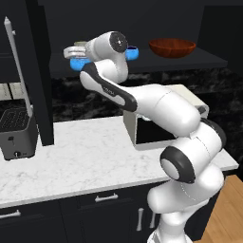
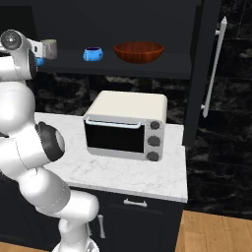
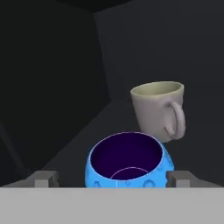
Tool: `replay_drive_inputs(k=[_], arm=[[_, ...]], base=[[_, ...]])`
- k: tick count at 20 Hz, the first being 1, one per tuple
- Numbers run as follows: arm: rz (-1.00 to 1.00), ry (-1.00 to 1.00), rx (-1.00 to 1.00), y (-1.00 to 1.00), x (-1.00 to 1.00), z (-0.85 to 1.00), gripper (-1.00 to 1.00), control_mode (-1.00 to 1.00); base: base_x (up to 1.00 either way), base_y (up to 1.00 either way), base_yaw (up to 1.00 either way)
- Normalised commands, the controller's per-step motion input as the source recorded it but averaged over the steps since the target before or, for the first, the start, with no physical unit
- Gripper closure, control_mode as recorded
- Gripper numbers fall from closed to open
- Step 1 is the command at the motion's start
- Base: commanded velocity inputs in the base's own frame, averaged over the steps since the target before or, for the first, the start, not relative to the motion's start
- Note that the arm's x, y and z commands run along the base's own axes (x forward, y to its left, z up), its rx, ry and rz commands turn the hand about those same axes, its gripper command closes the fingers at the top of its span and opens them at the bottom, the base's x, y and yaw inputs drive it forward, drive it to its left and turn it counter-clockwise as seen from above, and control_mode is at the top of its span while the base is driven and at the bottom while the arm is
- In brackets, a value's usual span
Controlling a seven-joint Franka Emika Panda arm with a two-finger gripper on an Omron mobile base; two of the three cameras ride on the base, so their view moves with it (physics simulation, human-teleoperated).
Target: Gather all objects into one cabinet and sort the glasses and bowls to opposite sides.
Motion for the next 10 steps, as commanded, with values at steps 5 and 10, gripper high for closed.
replay_drive_inputs(k=[5, 10], arm=[[0.00, 0.00, 0.21, -0.41, -0.72, 0.39, -1.00, -1.00], [0.00, 0.09, 0.02, -0.59, -0.71, -0.14, -1.00, -1.00]], base=[[0.00, 0.00, 0.00], [0.00, 0.00, 0.00]])
